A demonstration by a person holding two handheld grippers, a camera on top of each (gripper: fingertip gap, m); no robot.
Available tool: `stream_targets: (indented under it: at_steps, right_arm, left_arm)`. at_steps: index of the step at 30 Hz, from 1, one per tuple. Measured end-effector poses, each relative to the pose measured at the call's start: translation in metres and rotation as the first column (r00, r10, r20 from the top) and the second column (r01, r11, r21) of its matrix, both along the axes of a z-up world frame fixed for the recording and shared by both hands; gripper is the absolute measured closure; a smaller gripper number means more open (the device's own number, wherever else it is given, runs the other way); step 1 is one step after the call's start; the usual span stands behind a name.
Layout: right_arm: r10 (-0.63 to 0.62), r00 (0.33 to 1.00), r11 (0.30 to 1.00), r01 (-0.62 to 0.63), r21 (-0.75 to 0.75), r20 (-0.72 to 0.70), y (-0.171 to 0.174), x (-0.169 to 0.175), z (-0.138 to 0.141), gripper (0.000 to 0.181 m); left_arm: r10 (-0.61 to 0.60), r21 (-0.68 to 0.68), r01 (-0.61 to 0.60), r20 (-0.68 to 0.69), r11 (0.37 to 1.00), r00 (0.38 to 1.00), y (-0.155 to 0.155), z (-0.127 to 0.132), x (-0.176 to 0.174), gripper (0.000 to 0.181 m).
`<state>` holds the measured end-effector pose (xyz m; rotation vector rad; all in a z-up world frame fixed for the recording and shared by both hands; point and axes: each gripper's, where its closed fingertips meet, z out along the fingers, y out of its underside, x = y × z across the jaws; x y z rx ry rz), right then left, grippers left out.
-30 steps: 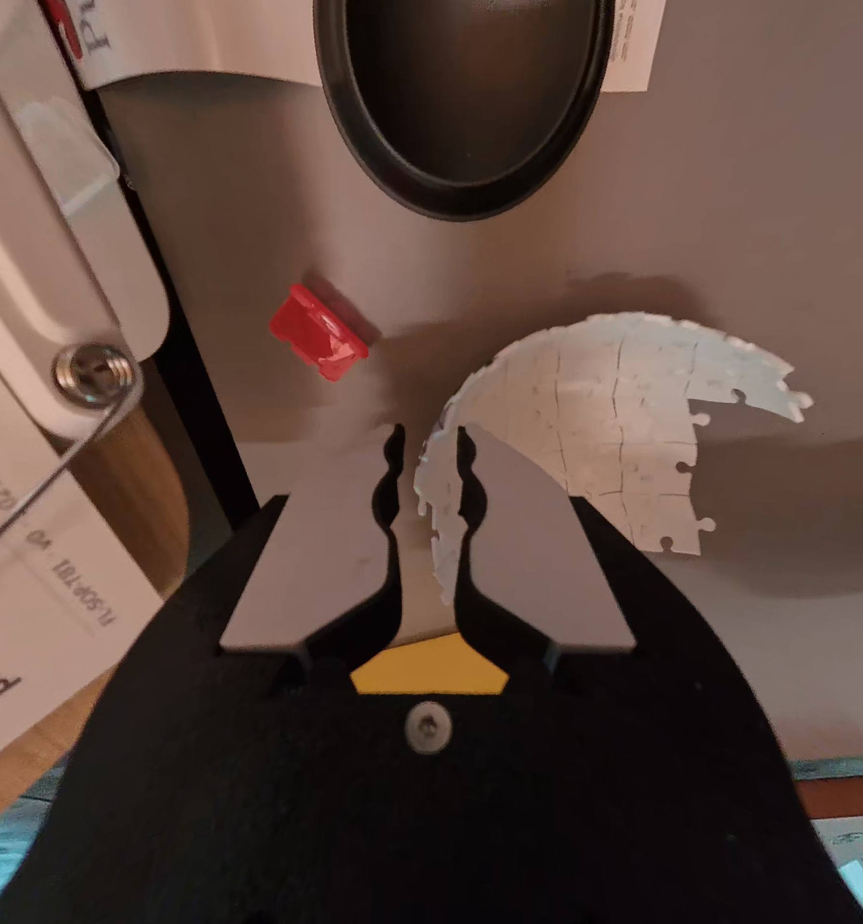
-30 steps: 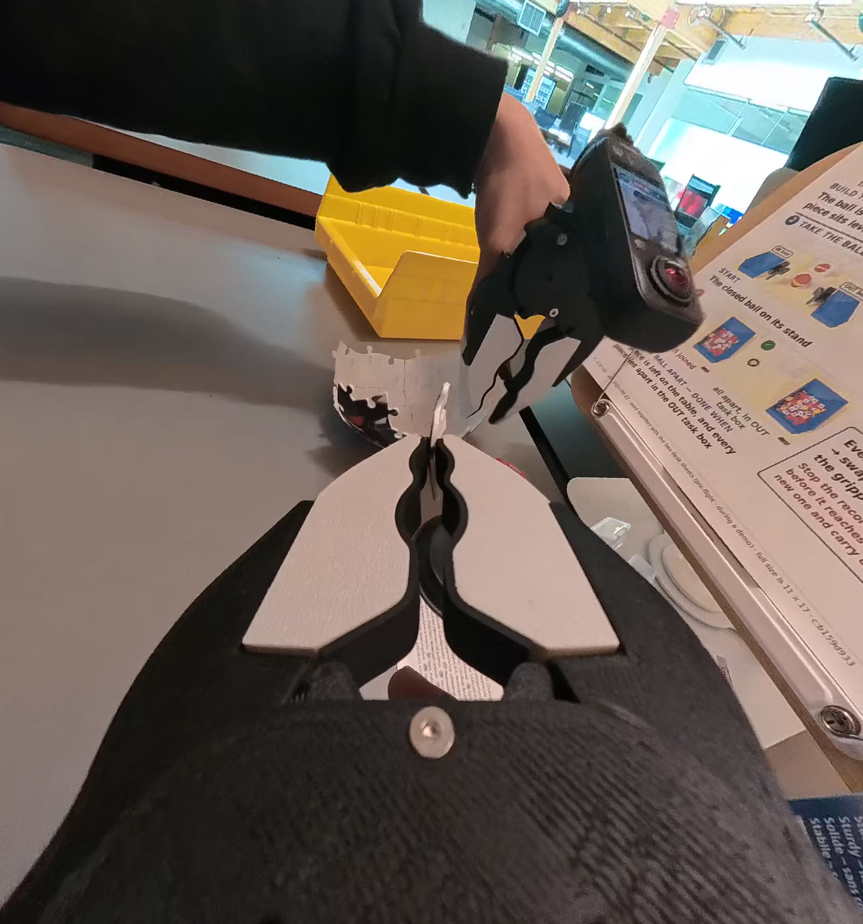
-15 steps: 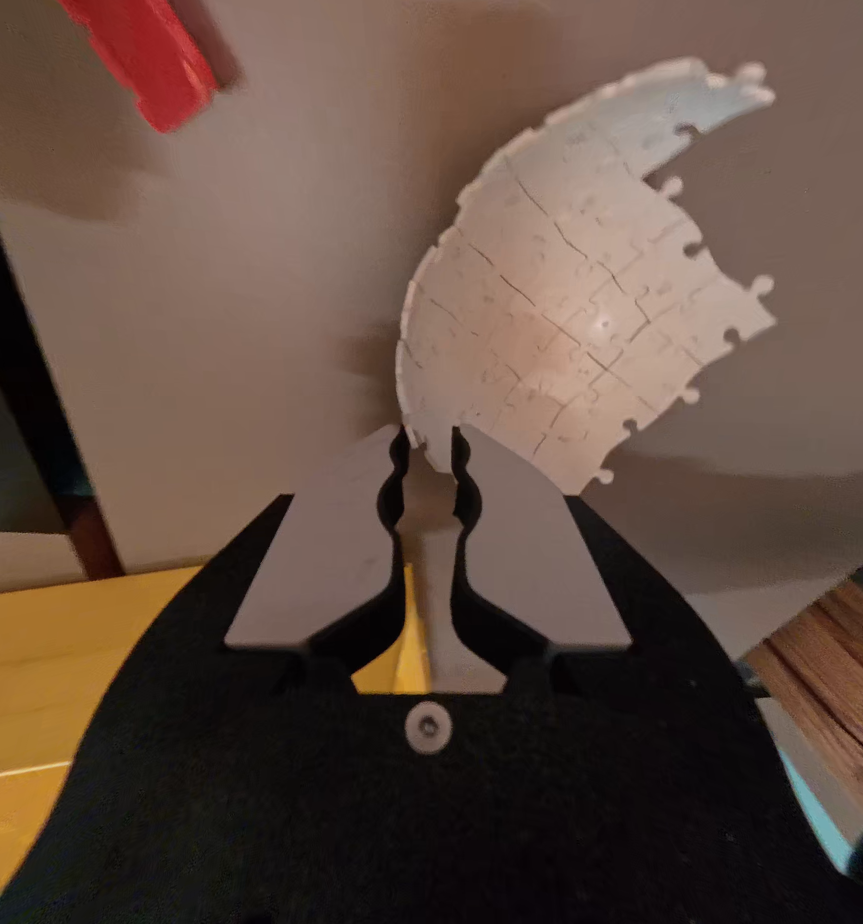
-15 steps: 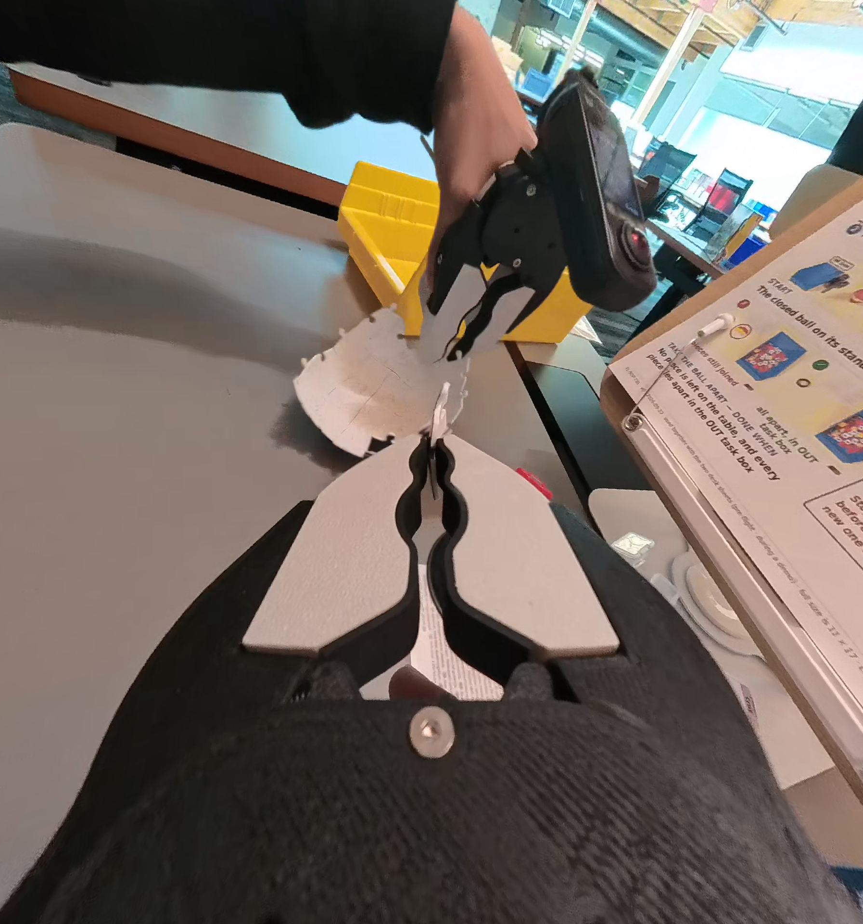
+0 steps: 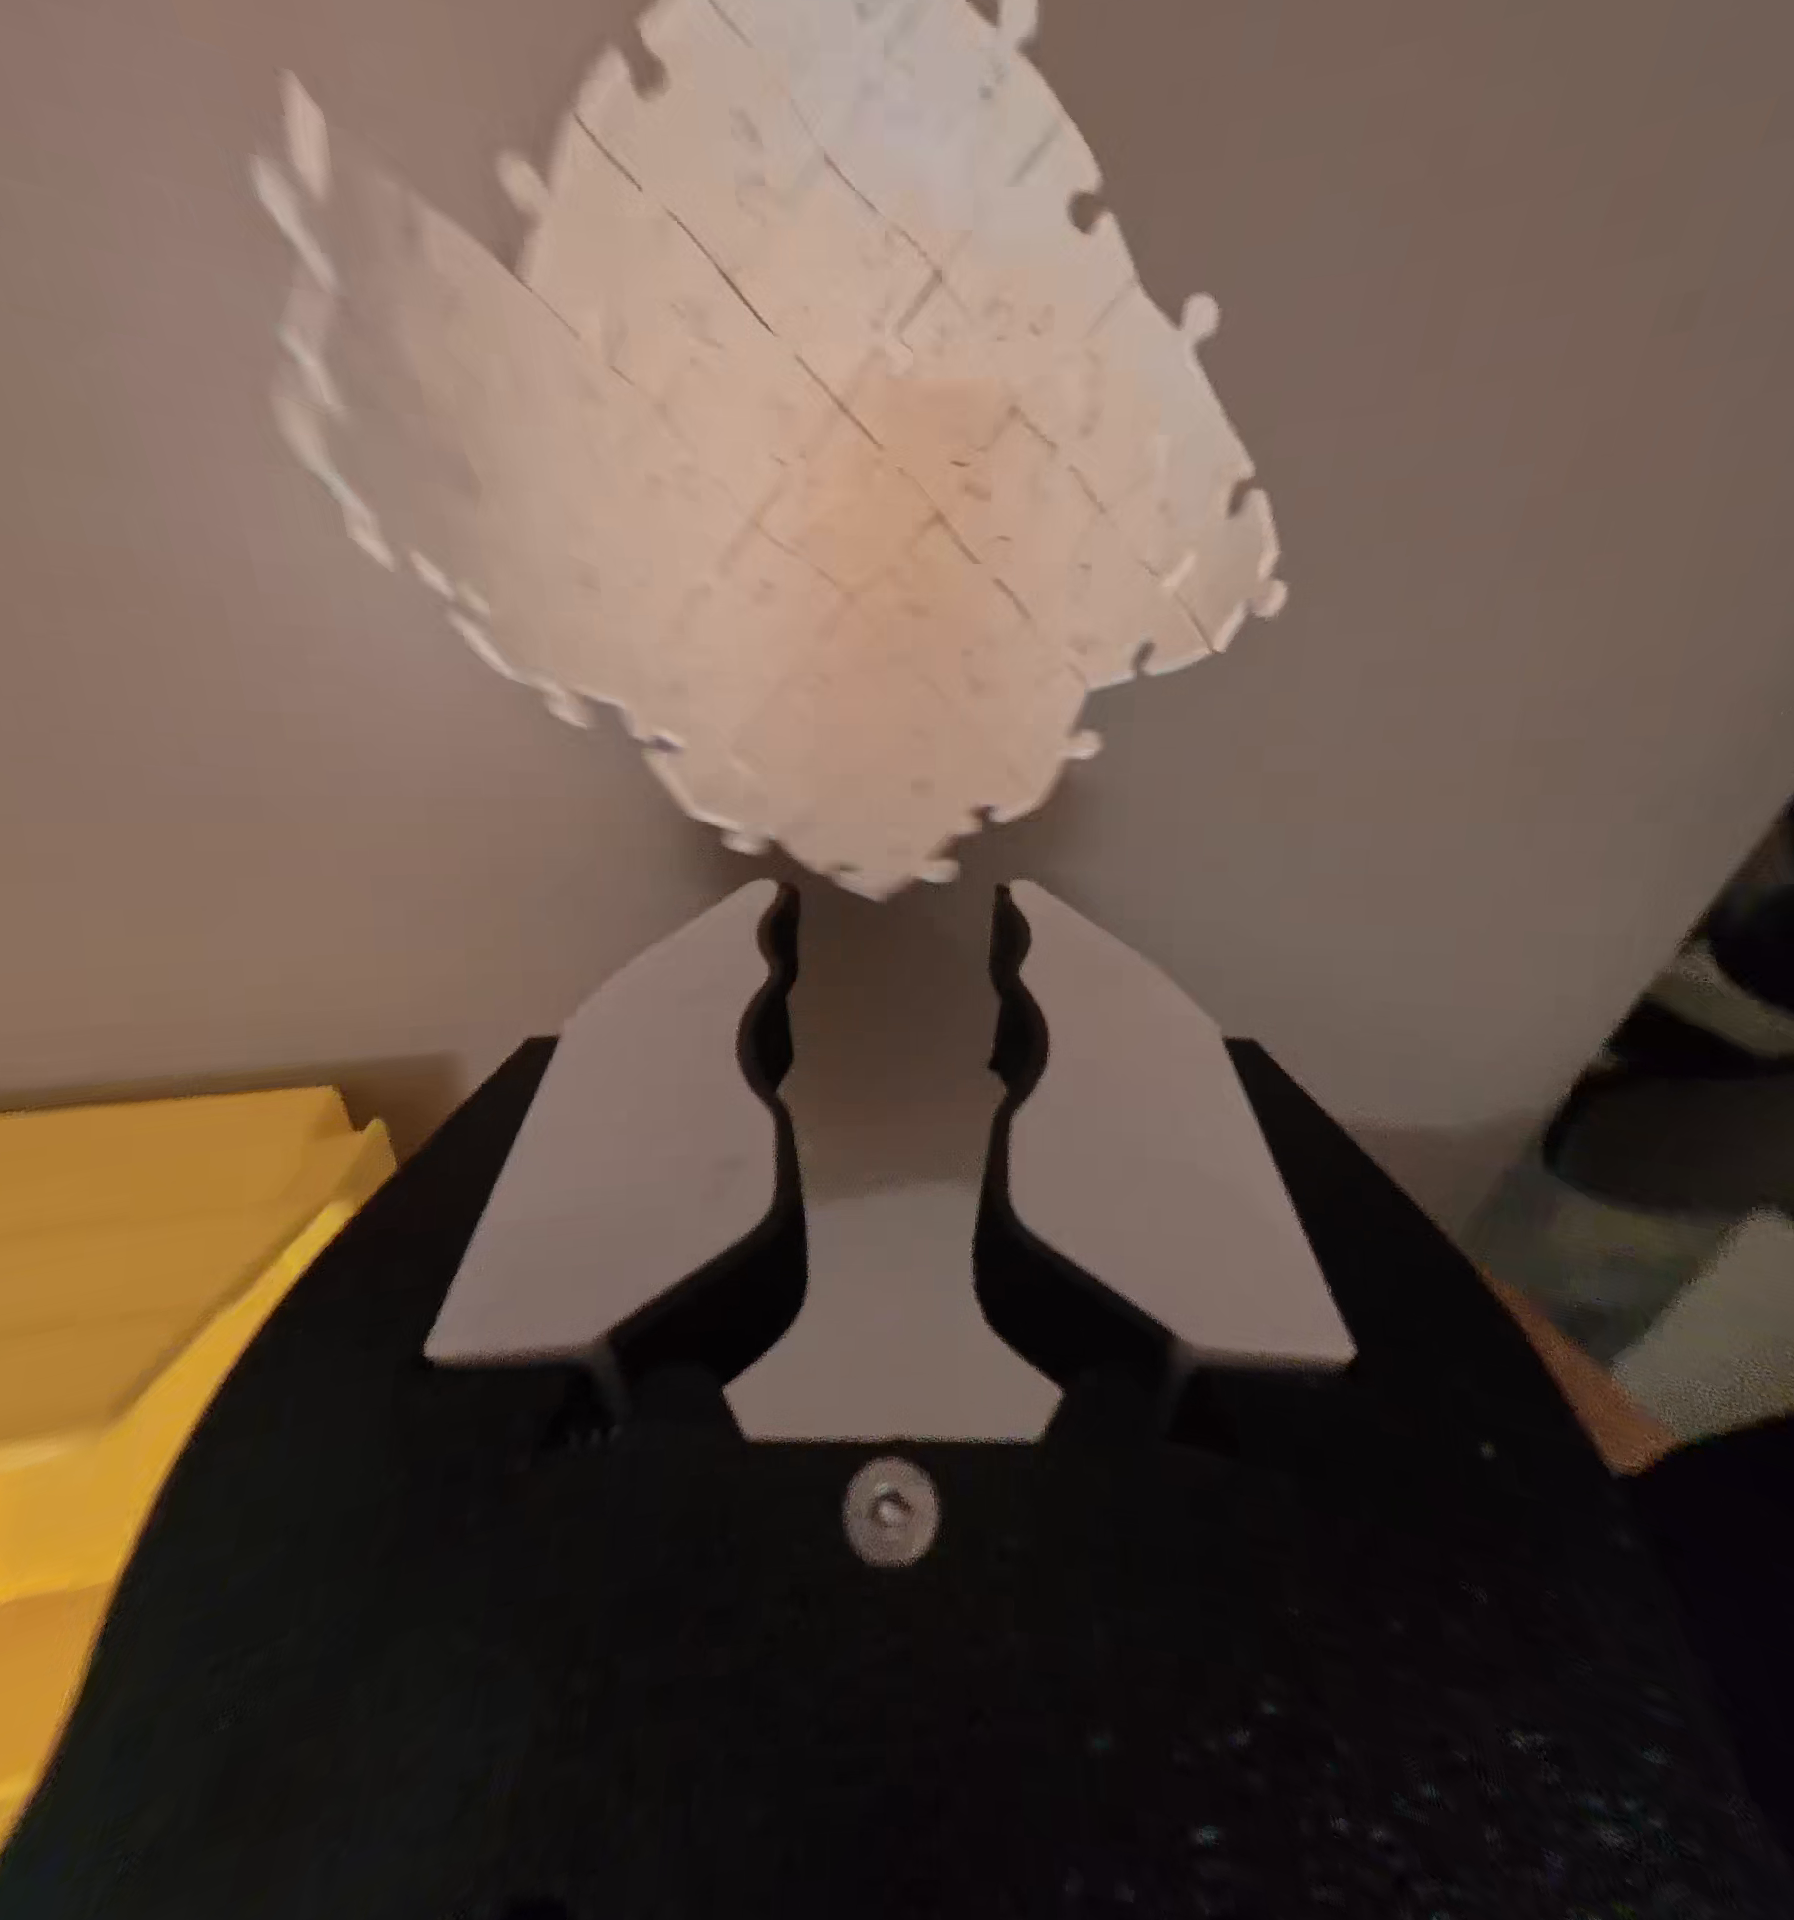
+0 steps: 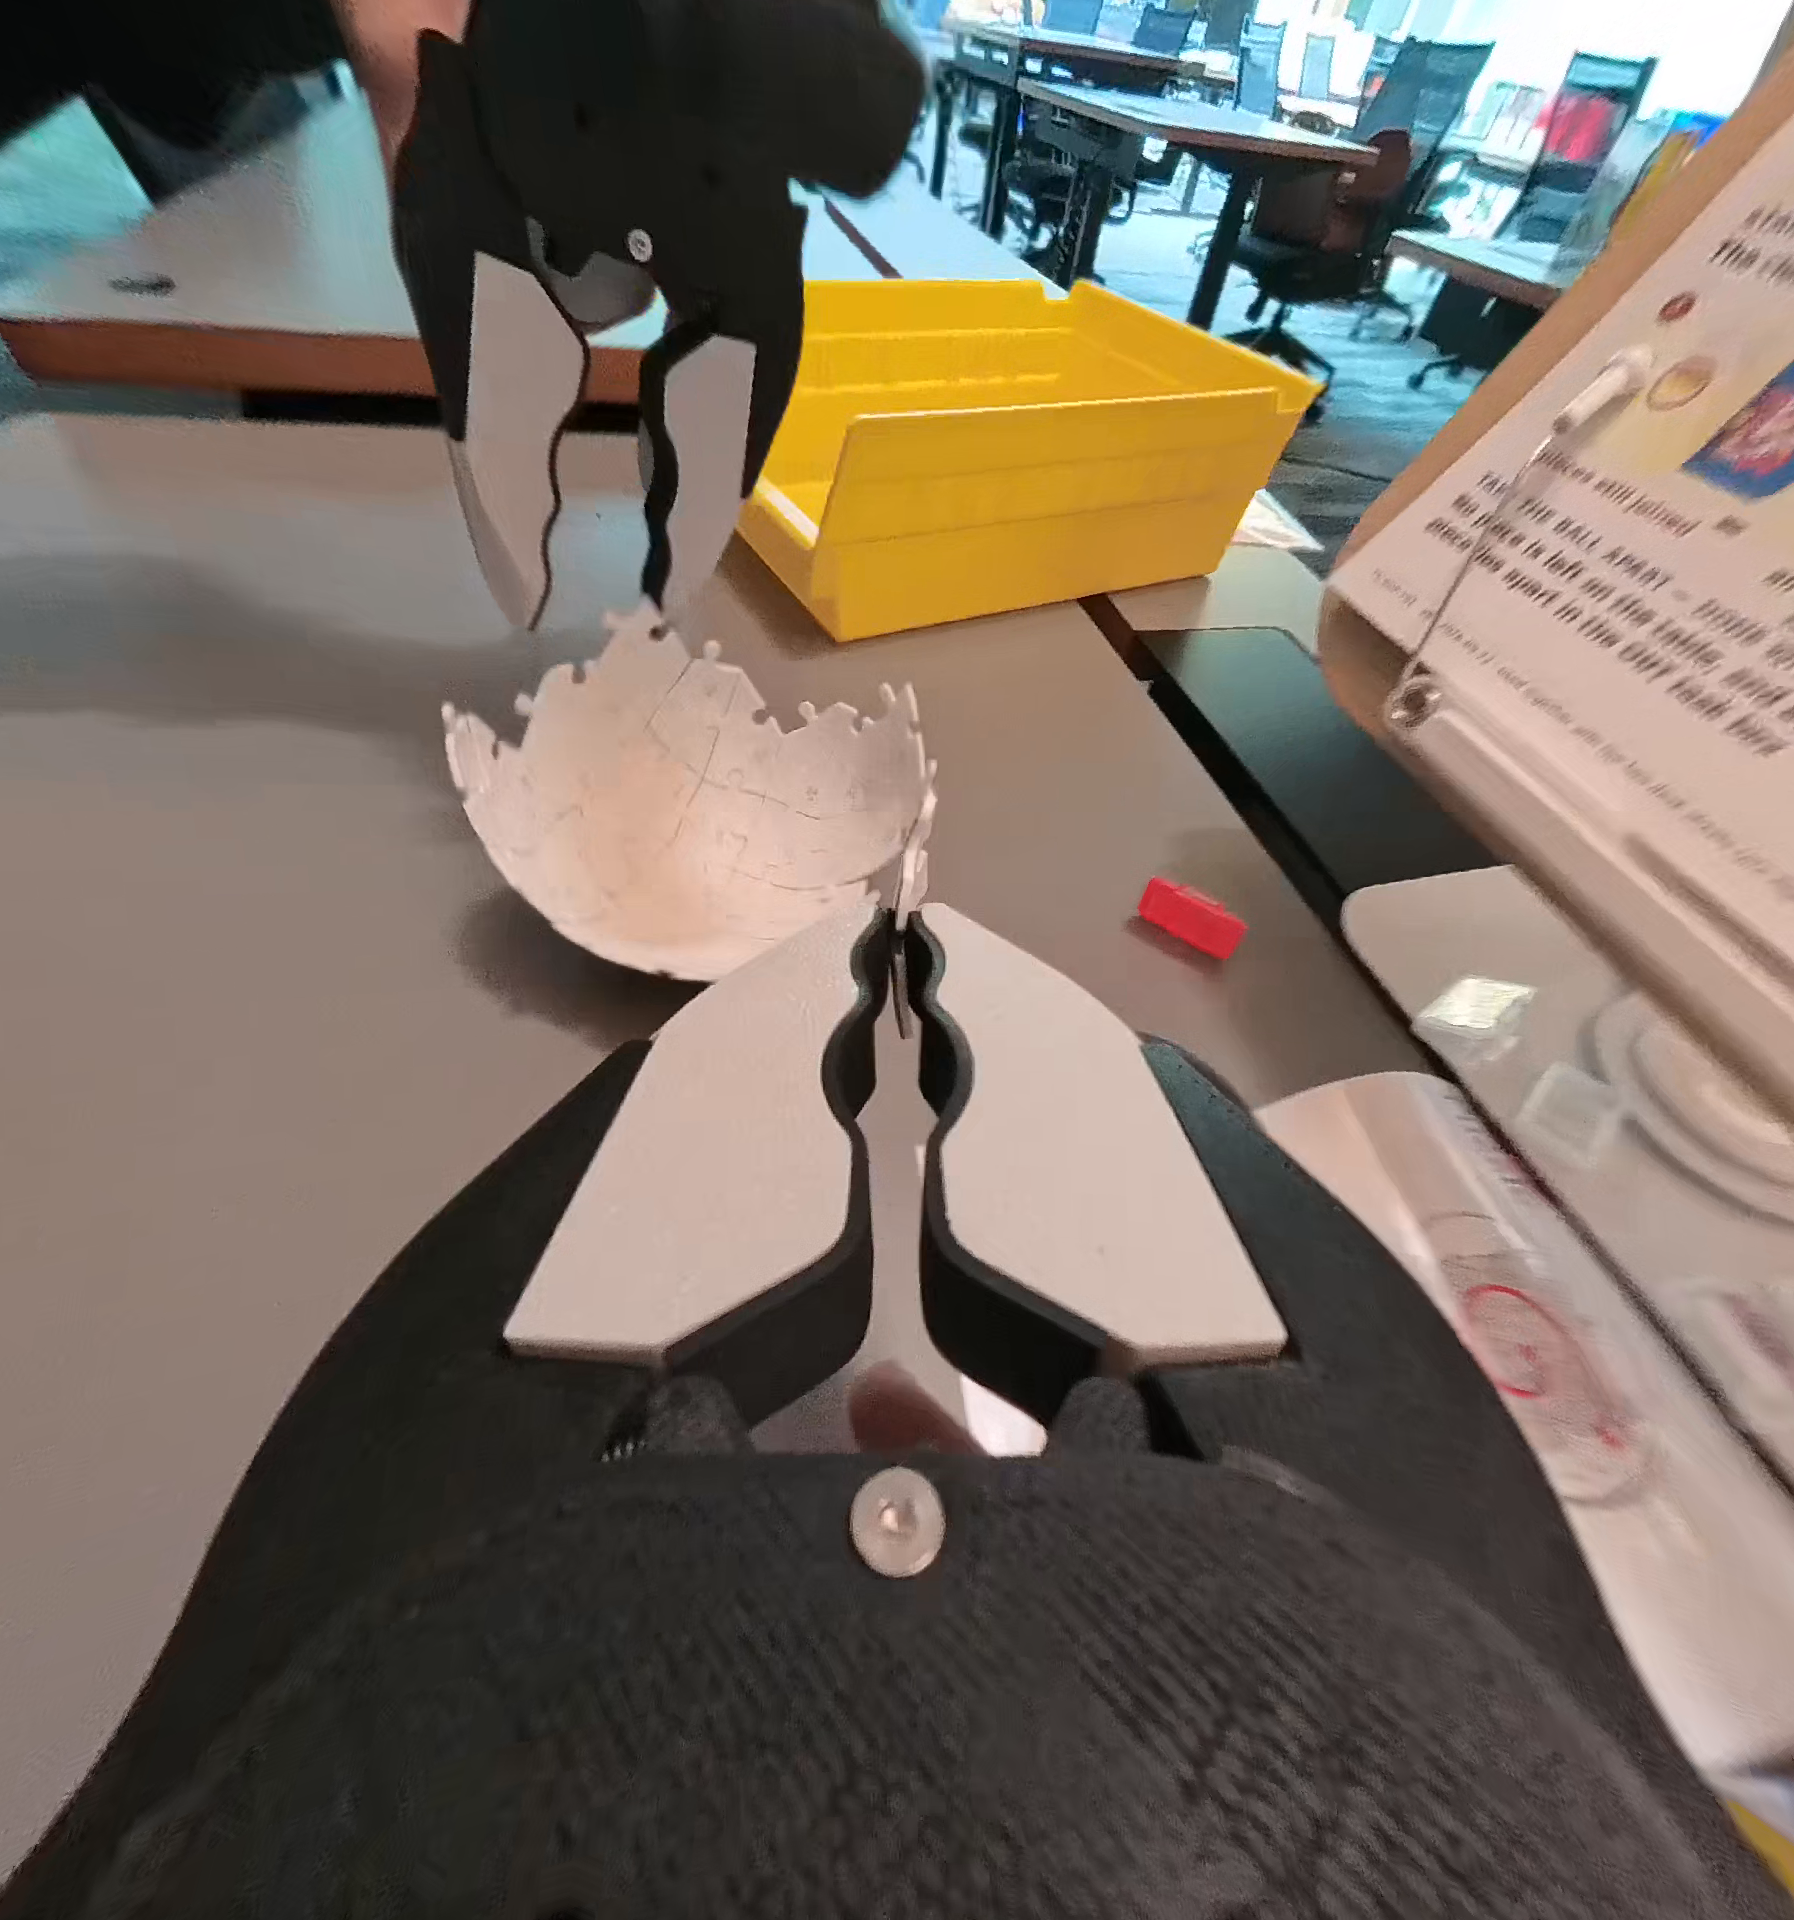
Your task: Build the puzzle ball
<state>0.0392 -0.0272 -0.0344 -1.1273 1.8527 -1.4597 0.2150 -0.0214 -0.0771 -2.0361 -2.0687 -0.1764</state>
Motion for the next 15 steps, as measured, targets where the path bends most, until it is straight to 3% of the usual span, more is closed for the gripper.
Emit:
stream_targets:
  at_steps: [1,5,9,15]
  right_arm:
    - [0.004,0.999,0.999,-0.005,0.038,0.037,-0.001,0.005,-0.005,0.179]
    - [0.044,0.978,0.977,-0.084,0.194,0.206,0.003,0.034,-0.014,0.179]
    - [0.090,0.961,0.945,-0.165,0.283,0.261,0.012,0.057,-0.020,0.179]
    - [0.144,0.943,0.922,-0.238,0.306,0.299,0.018,0.075,-0.023,0.179]
  left_arm:
    - [0.063,-0.026,-0.064,-0.042,0.998,0.997,-0.005,0.002,-0.001,0.147]
    - [0.341,-0.068,-0.349,-0.108,0.934,0.934,-0.017,-0.009,0.021,0.149]
    - [0.334,-0.118,-0.357,-0.178,0.927,0.926,0.001,-0.029,0.031,0.150]
    - [0.360,-0.145,-0.421,-0.320,0.895,0.876,-0.001,-0.026,0.014,0.152]
